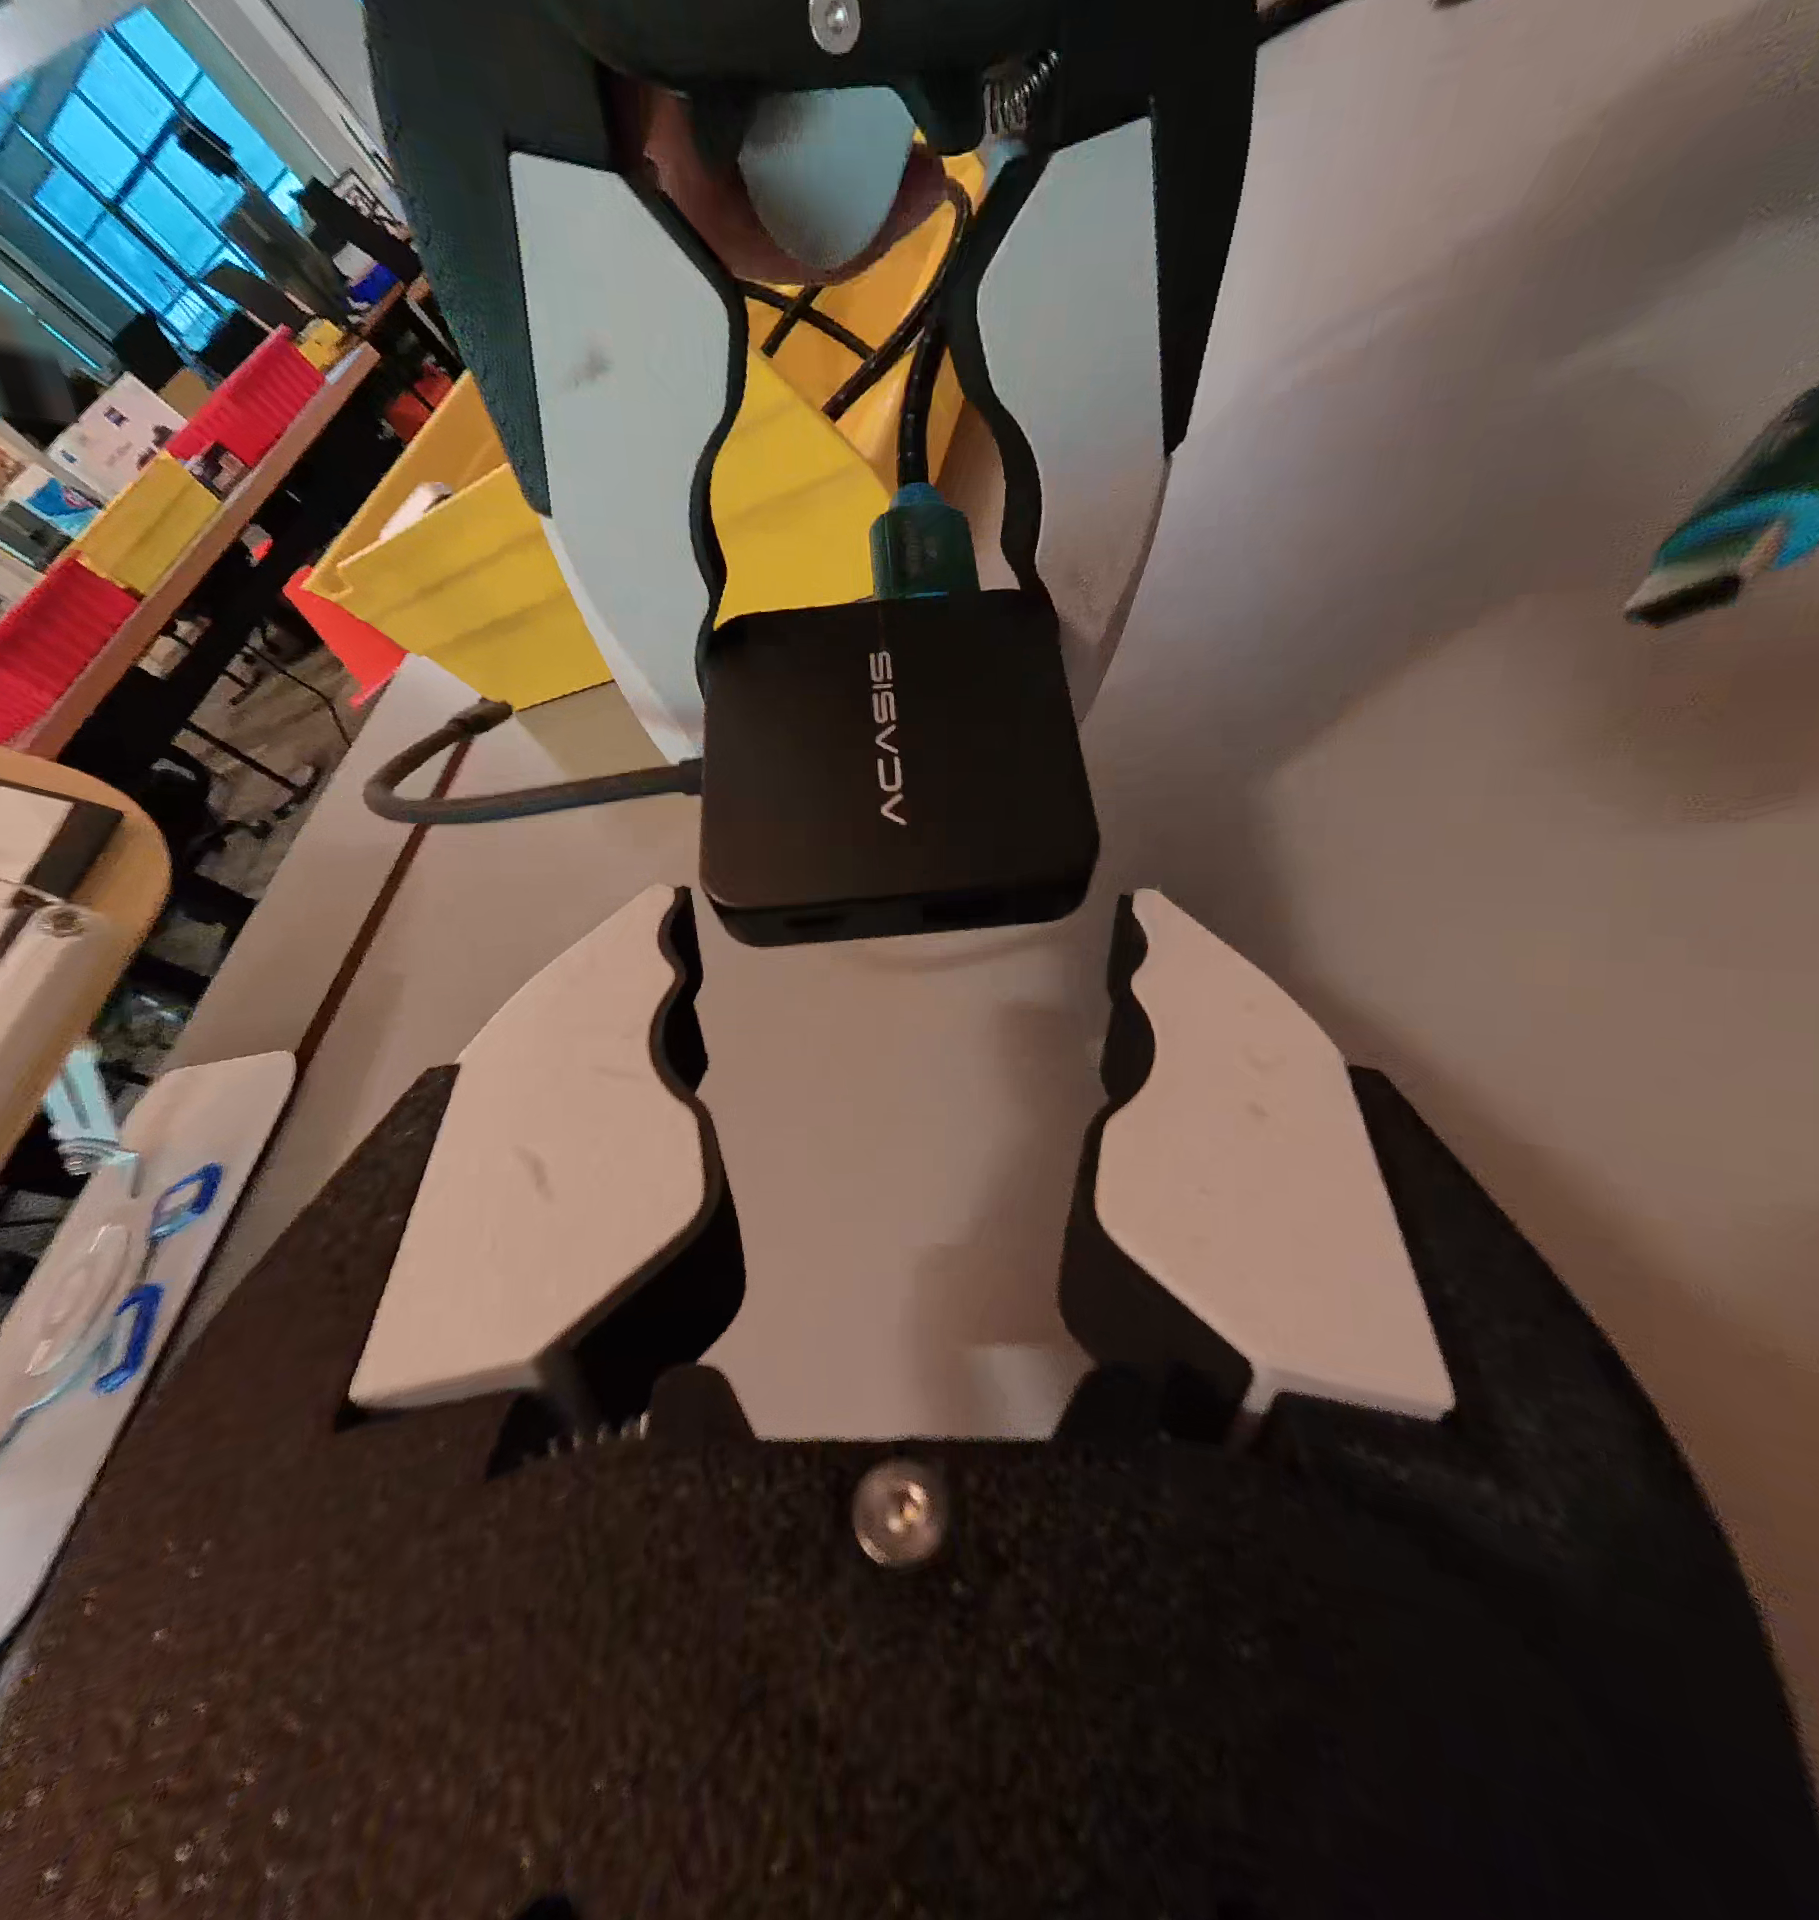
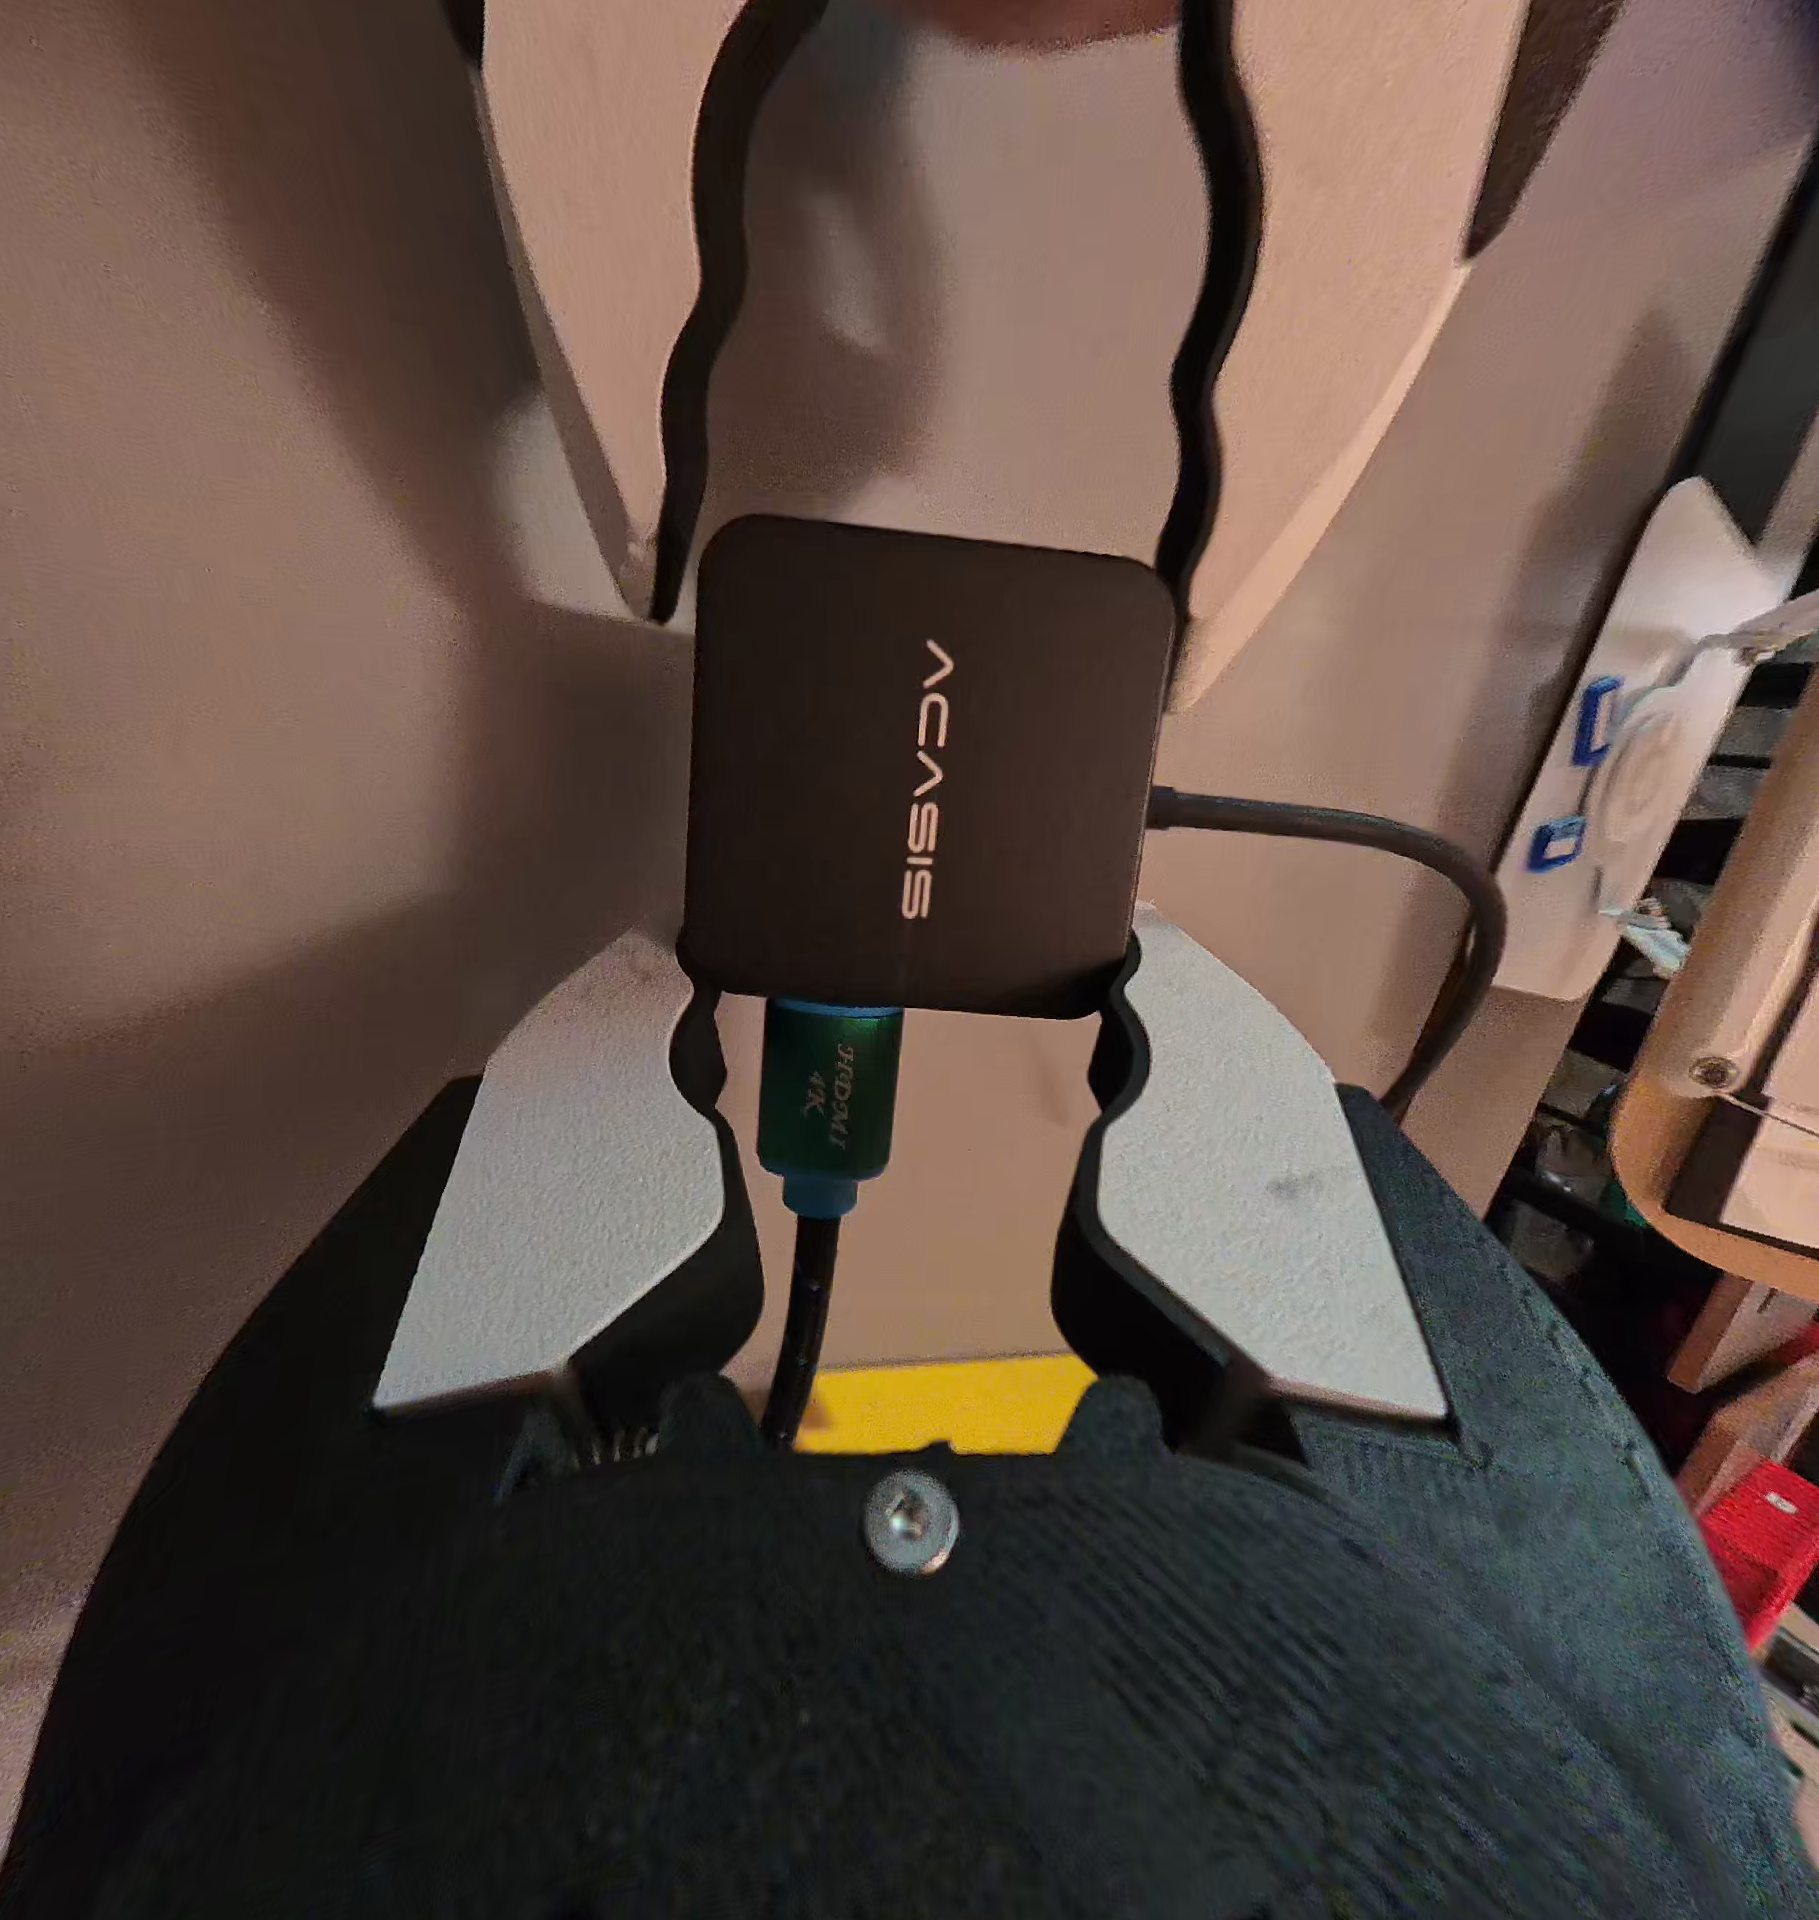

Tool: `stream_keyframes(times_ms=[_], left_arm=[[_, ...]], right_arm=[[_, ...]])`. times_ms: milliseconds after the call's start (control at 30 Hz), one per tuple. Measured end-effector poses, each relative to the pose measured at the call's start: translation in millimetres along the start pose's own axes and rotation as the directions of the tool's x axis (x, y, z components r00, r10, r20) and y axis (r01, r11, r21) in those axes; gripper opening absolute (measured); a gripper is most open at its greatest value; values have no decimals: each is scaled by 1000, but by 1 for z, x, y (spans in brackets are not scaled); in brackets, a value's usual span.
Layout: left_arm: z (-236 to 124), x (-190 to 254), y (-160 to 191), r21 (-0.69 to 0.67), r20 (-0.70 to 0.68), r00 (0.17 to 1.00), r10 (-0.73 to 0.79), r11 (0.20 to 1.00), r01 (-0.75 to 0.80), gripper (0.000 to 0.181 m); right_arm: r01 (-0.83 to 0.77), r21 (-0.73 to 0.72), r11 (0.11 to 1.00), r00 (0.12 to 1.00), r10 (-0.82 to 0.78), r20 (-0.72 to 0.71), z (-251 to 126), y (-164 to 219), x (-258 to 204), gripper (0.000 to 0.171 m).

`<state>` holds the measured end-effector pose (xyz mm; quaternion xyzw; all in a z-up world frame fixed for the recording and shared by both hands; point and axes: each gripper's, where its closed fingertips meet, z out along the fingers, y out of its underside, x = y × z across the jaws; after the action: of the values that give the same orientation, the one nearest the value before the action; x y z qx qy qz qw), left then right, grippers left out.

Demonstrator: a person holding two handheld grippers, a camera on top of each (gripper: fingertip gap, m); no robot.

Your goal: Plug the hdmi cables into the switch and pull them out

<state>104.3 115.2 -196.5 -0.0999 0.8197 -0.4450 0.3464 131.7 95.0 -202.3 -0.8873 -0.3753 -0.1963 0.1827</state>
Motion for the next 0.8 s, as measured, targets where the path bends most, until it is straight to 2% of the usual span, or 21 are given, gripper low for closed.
stream_keyframes(times_ms=[200, 300, 400, 633, 800], left_arm=[[16, 15, -4, -22, -40, 997, -59, 998, 58, 74], [22, 16, -2, -53, -29, 995, -101, 994, 99, 74], [23, 13, -2, -36, -27, 986, -164, 986, 163, 75], [19, 2, -9, 36, -8, 963, -271, 962, 271, 78], [17, -1, -11, 70, 8, 969, -249, 966, 248, 78]], right_arm=[[105, -137, 985, 983, -82, 162, -8, 1, -15, 70], [104, -200, 974, 967, -52, 251, -9, 6, -18, 70], [84, -203, 975, 948, -16, 317, -9, 7, -18, 70], [68, -196, 978, 952, -5, 306, -10, 2, -7, 70], [67, -177, 982, 961, -16, 276, -11, -1, -4, 70]])
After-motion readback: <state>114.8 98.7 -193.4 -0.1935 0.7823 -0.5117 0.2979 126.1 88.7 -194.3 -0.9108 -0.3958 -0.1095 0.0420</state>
